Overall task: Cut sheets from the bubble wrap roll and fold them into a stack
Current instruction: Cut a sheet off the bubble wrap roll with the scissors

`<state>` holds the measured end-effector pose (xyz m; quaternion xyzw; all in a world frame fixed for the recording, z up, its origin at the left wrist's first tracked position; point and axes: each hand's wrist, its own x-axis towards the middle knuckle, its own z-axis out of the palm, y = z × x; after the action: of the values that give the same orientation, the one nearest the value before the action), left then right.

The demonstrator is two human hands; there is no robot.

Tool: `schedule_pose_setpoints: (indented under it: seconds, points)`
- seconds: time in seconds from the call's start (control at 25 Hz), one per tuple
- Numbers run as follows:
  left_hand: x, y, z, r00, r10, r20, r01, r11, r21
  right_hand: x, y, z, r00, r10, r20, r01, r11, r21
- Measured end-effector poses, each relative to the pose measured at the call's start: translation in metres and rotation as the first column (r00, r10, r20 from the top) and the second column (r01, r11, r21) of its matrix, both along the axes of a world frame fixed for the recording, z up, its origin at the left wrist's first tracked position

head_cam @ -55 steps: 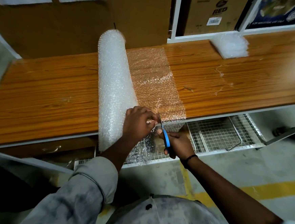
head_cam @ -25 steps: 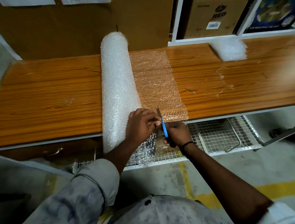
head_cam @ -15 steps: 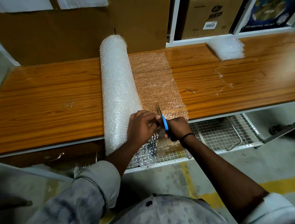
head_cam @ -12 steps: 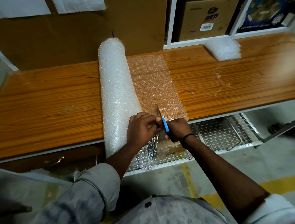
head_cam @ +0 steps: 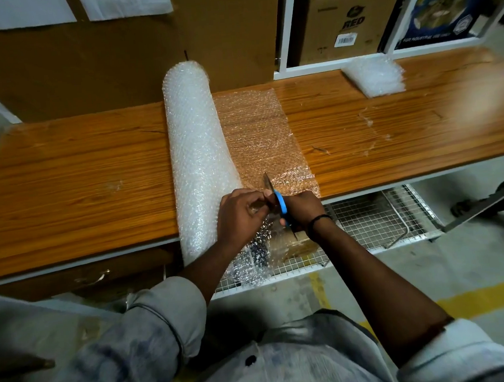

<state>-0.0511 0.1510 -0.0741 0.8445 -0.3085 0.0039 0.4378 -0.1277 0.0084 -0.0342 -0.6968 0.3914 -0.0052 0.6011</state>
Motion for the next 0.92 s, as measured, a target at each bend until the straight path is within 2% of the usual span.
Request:
schedule_pose_setpoints:
  seconds: [0.32,0.56,0.64,0.68,0.72,0.8,0.88,0.92]
  points:
    - [-0.002,0.002,0.003,1.000,-0.017,0.012,0.018,1.000,-0.014,0.019,-0.010,0.003,0.999,-0.045,0.006,0.044,0.996,0.072]
    - [0.000,-0.005,0.017,0.999,-0.030,-0.043,0.032,0.999,0.044,0.028,-0.024,-0.003,0.998,0.054,-0.039,-0.055,0.998,-0.013]
    - [0.007,-0.017,0.030,0.987,0.076,-0.141,-0.069,0.996,0.053,0.027,-0.029,-0.005,0.996,0.078,-0.043,-0.079,0.997,-0.022]
    - [0.014,-0.025,0.036,0.981,0.148,-0.123,-0.140,0.988,0.068,0.026,-0.031,-0.006,0.994,0.094,-0.049,-0.095,0.995,-0.032]
    - [0.023,-0.033,0.040,0.980,0.191,-0.057,-0.184,0.976,0.117,0.026,-0.032,-0.005,0.993,0.110,-0.053,-0.112,0.993,-0.042]
    - [0.044,-0.049,0.045,0.984,0.152,0.089,-0.172,0.939,0.297,0.025,-0.032,-0.004,0.987,0.146,-0.061,-0.149,0.988,-0.046]
    - [0.063,-0.058,0.039,0.987,0.105,0.124,-0.150,0.886,0.439,0.026,-0.034,-0.005,0.983,0.171,-0.071,-0.174,0.984,-0.041]
    - [0.069,-0.059,0.034,0.987,0.111,0.116,-0.152,0.879,0.452,0.027,-0.034,-0.005,0.981,0.176,-0.078,-0.180,0.983,-0.047]
